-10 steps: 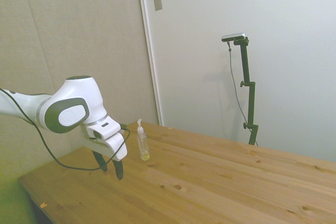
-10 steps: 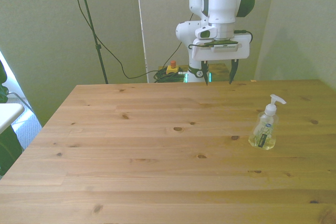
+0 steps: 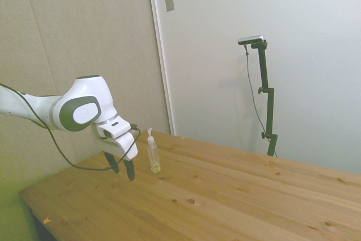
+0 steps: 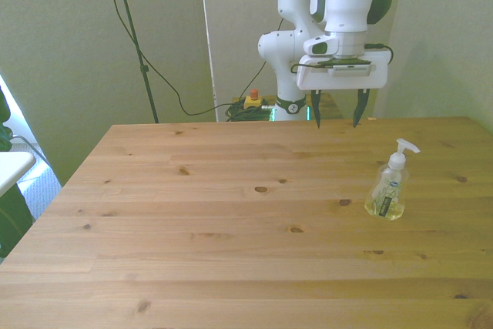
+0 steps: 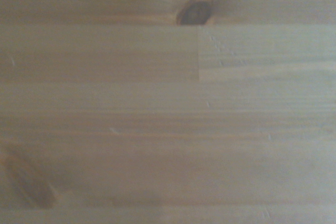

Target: Knock down the sanitizer

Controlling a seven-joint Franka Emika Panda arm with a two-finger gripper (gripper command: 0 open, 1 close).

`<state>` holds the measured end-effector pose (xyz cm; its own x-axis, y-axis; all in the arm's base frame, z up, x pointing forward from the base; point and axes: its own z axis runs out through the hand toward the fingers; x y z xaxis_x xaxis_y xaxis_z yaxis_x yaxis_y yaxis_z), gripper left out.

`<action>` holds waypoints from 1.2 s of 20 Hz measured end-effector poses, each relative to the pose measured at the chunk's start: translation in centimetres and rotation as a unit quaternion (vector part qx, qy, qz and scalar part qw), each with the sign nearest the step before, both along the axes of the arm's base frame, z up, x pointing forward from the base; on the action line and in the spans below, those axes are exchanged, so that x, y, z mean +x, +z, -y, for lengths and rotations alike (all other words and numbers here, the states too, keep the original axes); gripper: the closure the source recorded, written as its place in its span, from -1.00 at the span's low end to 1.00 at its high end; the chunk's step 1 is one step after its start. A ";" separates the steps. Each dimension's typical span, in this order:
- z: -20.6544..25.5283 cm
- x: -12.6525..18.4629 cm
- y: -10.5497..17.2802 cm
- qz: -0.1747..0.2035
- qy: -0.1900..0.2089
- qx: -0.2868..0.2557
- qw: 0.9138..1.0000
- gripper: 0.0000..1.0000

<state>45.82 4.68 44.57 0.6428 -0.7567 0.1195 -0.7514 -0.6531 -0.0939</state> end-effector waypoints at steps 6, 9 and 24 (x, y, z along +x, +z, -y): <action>-3.6 6.1 -1.0 -0.016 -0.002 -0.022 1.000 1.00; -4.8 8.6 -1.8 -0.024 -0.001 -0.025 0.999 1.00; -7.2 14.2 -3.0 -0.034 -0.004 -0.030 0.999 1.00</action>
